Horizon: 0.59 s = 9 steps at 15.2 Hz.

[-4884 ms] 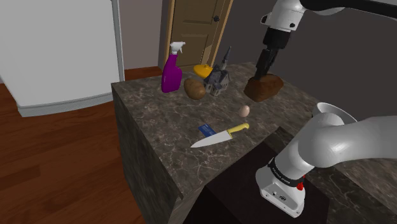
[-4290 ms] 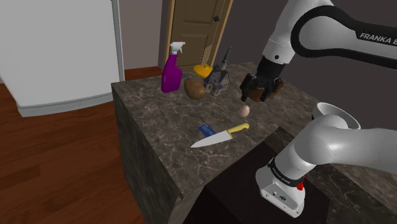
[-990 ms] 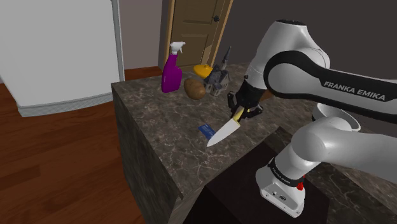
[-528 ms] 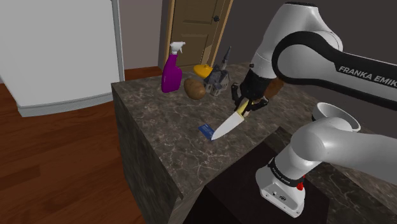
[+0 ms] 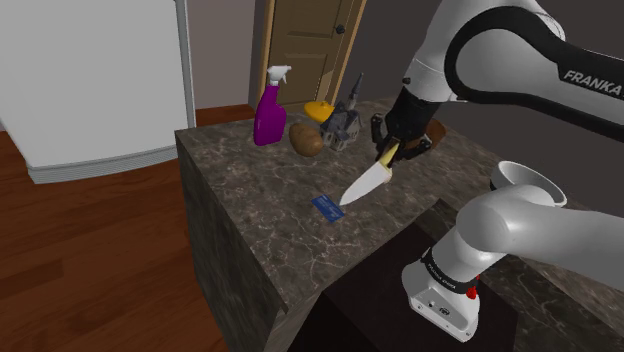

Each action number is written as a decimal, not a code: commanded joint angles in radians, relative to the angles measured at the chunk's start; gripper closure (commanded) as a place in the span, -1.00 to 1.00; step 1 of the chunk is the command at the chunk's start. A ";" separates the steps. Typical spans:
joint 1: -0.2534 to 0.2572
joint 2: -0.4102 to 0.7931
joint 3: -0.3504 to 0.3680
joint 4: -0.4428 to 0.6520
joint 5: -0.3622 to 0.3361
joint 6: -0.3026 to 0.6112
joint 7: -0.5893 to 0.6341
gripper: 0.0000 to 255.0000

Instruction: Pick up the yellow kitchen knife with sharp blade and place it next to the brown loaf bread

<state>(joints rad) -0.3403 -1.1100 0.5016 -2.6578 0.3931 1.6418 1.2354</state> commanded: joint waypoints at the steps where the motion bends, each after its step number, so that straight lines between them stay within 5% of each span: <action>1: -0.005 0.005 -0.010 0.027 -0.010 -0.022 0.001 1.00; 6: -0.019 0.021 -0.034 0.095 -0.034 -0.074 0.002 1.00; 9: -0.065 0.082 -0.079 0.099 -0.084 -0.024 -0.064 1.00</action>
<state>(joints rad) -0.3907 -1.0466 0.4388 -2.5581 0.3264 1.6013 1.1943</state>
